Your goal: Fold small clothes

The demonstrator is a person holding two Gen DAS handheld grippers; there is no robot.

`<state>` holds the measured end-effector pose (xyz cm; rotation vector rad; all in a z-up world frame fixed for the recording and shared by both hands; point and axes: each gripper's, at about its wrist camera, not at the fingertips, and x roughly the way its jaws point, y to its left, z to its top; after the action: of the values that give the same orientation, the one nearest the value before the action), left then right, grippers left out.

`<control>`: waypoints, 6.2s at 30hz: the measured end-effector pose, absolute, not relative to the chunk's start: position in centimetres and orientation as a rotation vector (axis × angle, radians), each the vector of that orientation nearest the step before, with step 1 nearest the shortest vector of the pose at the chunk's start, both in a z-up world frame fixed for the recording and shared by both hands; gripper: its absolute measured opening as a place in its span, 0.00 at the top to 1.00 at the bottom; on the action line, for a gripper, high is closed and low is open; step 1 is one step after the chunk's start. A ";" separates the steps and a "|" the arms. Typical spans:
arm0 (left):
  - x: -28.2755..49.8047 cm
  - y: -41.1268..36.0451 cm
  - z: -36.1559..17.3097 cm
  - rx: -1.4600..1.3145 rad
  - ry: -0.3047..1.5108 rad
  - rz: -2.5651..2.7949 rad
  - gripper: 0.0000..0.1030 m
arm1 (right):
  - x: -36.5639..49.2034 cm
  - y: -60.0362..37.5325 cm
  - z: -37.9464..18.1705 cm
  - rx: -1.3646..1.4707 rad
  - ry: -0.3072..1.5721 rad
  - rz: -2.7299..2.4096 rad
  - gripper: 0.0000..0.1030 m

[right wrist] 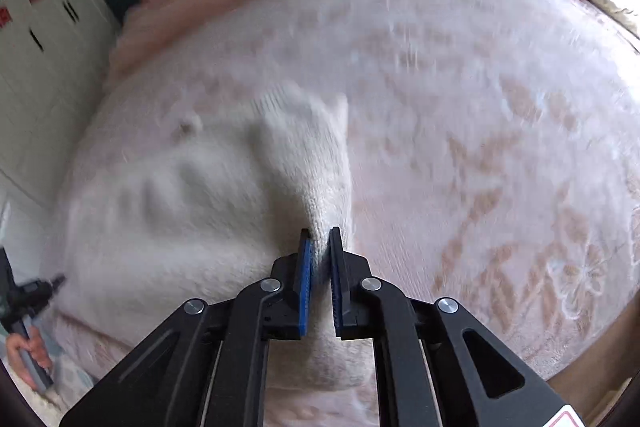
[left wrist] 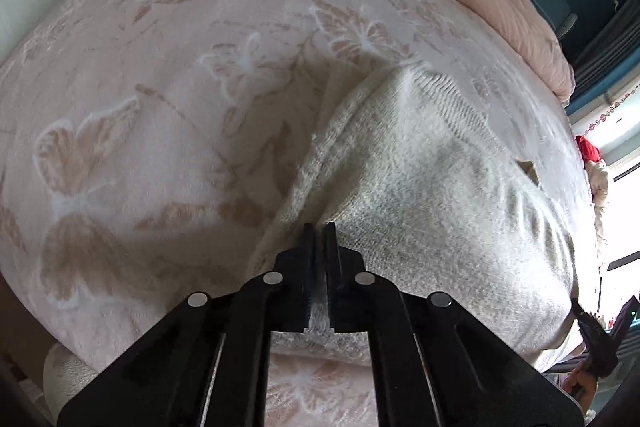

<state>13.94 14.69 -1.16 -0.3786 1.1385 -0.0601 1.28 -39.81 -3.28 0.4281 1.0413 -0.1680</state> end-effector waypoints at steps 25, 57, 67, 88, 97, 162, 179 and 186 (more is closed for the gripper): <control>22.2 6.9 -2.1 -0.284 1.132 -0.156 0.99 | 13.7 -30.5 -4.5 0.352 1.048 -0.006 1.00; 24.4 13.2 2.1 -0.333 1.047 -0.118 0.46 | 9.4 -42.0 1.2 0.439 0.917 -0.147 0.43; 9.5 18.2 -2.5 -0.792 1.082 -0.109 0.20 | -6.5 -39.6 -4.8 0.804 0.958 -0.084 0.39; 3.7 18.2 -0.8 -0.736 1.145 -0.017 0.81 | -9.2 -38.4 -4.0 0.808 1.044 -0.088 0.86; 4.5 16.2 6.9 -0.433 0.885 0.030 0.66 | -10.6 -39.8 1.1 0.629 0.908 -0.271 0.79; 11.1 -11.6 9.8 -0.411 1.090 -0.542 0.88 | 3.9 -30.0 -1.1 0.584 1.110 0.202 0.89; 10.3 3.3 13.9 -0.538 0.945 -0.293 0.88 | -6.4 -35.2 -1.1 0.543 1.039 0.060 0.87; 9.7 9.2 11.3 -0.606 0.997 -0.190 0.88 | 1.7 -25.4 1.8 0.423 1.047 0.321 0.87</control>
<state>9.74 9.15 11.25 -0.6063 0.9973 -0.1905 1.70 -25.36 1.81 0.4228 1.0473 0.3212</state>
